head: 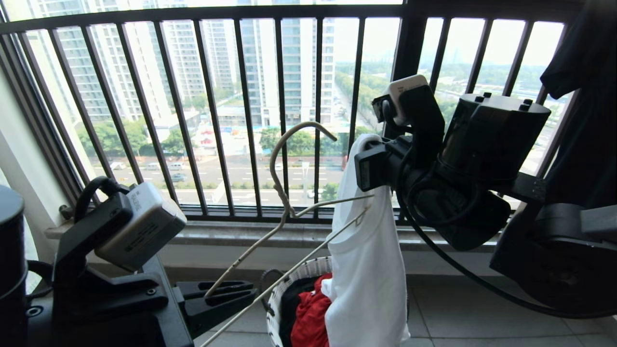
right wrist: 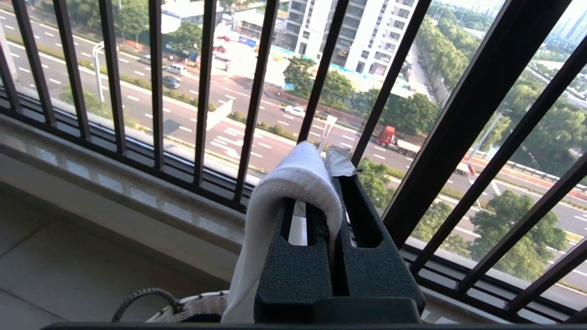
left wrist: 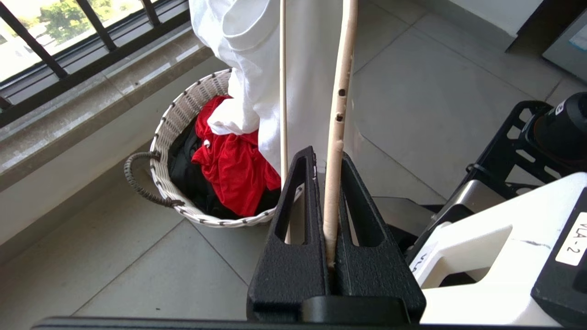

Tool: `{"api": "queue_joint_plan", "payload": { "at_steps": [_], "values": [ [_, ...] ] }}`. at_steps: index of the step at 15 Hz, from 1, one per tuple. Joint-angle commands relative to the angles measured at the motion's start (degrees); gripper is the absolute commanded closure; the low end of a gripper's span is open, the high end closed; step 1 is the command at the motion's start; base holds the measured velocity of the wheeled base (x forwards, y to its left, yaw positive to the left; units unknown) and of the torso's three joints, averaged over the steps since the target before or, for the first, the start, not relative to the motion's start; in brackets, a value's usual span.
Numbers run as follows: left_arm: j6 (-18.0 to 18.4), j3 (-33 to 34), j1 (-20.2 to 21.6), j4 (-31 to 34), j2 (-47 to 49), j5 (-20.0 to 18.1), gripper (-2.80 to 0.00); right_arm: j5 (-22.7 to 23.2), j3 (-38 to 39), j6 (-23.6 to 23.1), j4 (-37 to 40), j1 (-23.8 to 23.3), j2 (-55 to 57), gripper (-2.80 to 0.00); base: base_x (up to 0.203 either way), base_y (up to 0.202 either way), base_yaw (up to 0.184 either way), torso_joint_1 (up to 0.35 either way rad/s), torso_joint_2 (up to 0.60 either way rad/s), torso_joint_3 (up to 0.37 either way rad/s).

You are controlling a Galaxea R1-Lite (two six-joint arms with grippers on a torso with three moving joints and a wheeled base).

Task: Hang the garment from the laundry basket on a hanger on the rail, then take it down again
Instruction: Hang the clothes on the clothes rack

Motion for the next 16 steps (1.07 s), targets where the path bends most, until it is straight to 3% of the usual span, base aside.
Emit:
{"api": "queue_joint_plan", "payload": {
  "at_steps": [1,3,5,8,13,16],
  "values": [
    [-1.1,0.3,-0.4,-4.0,3.5,5.2,0.0,-0.2,-0.1,-0.1,-0.2,0.0,0.1,0.0,0.0,0.0,0.0,0.0,0.0,0.0],
    [0.3,-0.2,-0.4,-4.2,3.7,12.1,0.0,-0.3,-0.2,-0.2,-0.2,-0.5,0.1,0.0,0.0,0.0,0.0,0.0,0.0,0.0],
    [4.3,-0.4,-0.3,-3.9,3.9,18.0,0.0,-0.4,-0.3,-0.2,-0.2,-1.3,0.1,0.0,0.0,0.0,0.0,0.0,0.0,0.0],
    [8.2,-0.2,-0.3,-3.8,3.8,24.0,0.0,-0.3,-1.1,-0.3,0.0,-3.1,0.1,0.0,0.0,0.0,0.0,0.0,0.0,0.0],
    [9.1,-0.4,-0.3,-4.0,3.8,27.6,0.0,-0.2,-1.2,-0.5,0.1,-4.1,0.1,0.0,0.0,0.0,0.0,0.0,0.0,0.0],
    [9.5,-0.5,-0.3,-4.5,4.0,27.7,0.0,-0.2,-1.2,-0.5,0.1,-4.1,0.3,0.0,0.0,0.0,0.0,0.0,0.0,0.0]
  ]
}}
